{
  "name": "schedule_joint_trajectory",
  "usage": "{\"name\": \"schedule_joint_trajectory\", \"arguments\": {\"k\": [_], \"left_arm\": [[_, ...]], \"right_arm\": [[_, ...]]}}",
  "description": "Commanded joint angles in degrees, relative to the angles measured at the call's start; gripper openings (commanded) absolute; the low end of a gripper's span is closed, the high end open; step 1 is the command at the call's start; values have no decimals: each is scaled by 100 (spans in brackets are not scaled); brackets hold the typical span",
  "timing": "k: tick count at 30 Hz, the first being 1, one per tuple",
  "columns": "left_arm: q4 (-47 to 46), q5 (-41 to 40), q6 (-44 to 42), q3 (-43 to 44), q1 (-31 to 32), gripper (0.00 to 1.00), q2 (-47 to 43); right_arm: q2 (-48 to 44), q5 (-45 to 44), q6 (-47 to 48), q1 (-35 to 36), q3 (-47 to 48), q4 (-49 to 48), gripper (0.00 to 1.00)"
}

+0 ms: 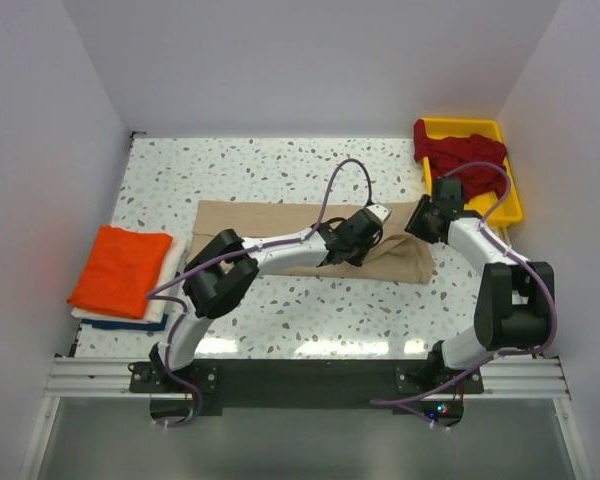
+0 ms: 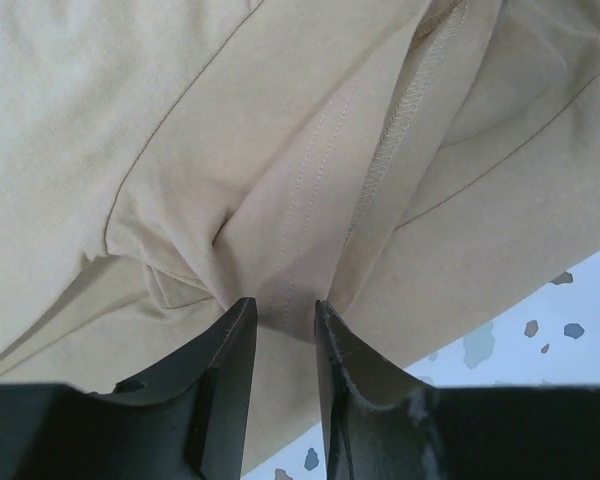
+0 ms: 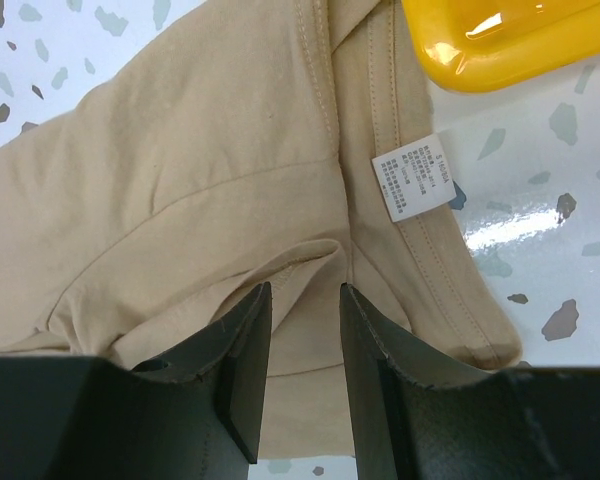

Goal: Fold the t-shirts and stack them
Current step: Fold the tshirt

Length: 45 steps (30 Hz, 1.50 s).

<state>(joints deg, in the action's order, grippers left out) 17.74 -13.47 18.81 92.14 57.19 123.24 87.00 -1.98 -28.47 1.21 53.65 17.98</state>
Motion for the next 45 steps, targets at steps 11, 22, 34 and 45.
{"name": "schedule_joint_trajectory", "arguments": {"k": [11, 22, 34, 45], "left_arm": [[-130, -147, -70, -161, 47, 14, -2], [-192, -226, -35, -302, 47, 3, -116], [-218, -279, 35, -310, 38, 0, -204], [-227, -278, 70, -389, 29, 0, -274]], "right_arm": [[71, 31, 61, -42, -39, -216, 38], [142, 13, 26, -33, -118, -242, 38], [10, 22, -62, -42, -495, -338, 41], [-236, 127, -256, -42, -636, -488, 15]]}}
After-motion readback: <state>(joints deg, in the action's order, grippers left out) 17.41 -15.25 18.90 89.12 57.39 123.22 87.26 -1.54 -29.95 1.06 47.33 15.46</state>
